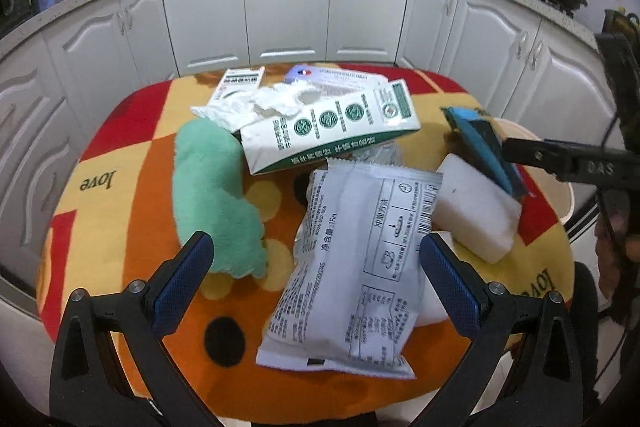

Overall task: Collect trash
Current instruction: 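Grasp the white plastic bag with the left tool while the right tool grasps the blue snack bag, then carry both bags over the beige bin and open both tools to drop them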

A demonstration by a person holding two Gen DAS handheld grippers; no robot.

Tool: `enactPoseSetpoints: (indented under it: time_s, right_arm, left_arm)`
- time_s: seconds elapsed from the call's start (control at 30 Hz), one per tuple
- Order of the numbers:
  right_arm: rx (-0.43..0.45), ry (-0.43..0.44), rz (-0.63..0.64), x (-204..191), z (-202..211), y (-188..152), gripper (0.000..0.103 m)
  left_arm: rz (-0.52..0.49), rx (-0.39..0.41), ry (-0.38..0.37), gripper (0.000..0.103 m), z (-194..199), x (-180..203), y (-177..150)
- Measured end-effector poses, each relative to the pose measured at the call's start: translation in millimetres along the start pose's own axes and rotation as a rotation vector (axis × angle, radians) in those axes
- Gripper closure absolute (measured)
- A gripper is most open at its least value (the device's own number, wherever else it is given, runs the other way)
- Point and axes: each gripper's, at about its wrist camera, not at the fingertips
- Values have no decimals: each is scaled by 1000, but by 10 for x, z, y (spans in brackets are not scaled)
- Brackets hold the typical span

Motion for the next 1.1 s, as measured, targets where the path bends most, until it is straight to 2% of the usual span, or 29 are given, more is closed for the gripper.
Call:
enactPoseSetpoints:
  time_s: [0.13,0.2,0.27,0.3,0.37,0.43,0.57,0.67,0.8,0.97,1.1]
  right_arm:
    - [-63,45,-25,63,-316,82,0]
    - [-88,88,-73,135,-440,85,3]
    - [-100,127,-101,168,-503,67,15]
    - [-98,135,-109,180,-520,56,20]
    - [-68,134,-99,165,-477,41,27]
    - [-54,143,-92,143,-426,31,34]
    - [-3,152,-70,78,-242,9,38]
    - [25,154,-58,46,-105,-17,39]
    - [70,149,-60,68,127,-35,39]
    - [117,97,-56,185,378,-38,39]
    - [135,33,-80,413,492,-62,38]
  left_arm:
    - [24,-36,-41,1,-134,-49,20]
    - [36,-46,-78,8,-170,-68,32]
    - [40,-68,-111,26,-207,-85,43]
    - [46,-75,-128,28,-209,-95,47]
    - [64,-75,-158,40,-180,-124,53]
    - [69,-68,-162,45,-123,-150,67]
    - [45,-51,-164,56,22,-164,62]
    - [32,-44,-146,59,122,-149,54]
    - [21,-20,-166,60,305,-74,114]
    - [-24,36,-203,60,523,146,263]
    - [-64,51,-243,60,535,431,428]
Point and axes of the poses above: each gripper's, at about its wrist camera, not at the fingertips, and z roughly against the way its jaws point, x to its right, y to its top, and after that the axes turned 3 degrees about y, right-handed
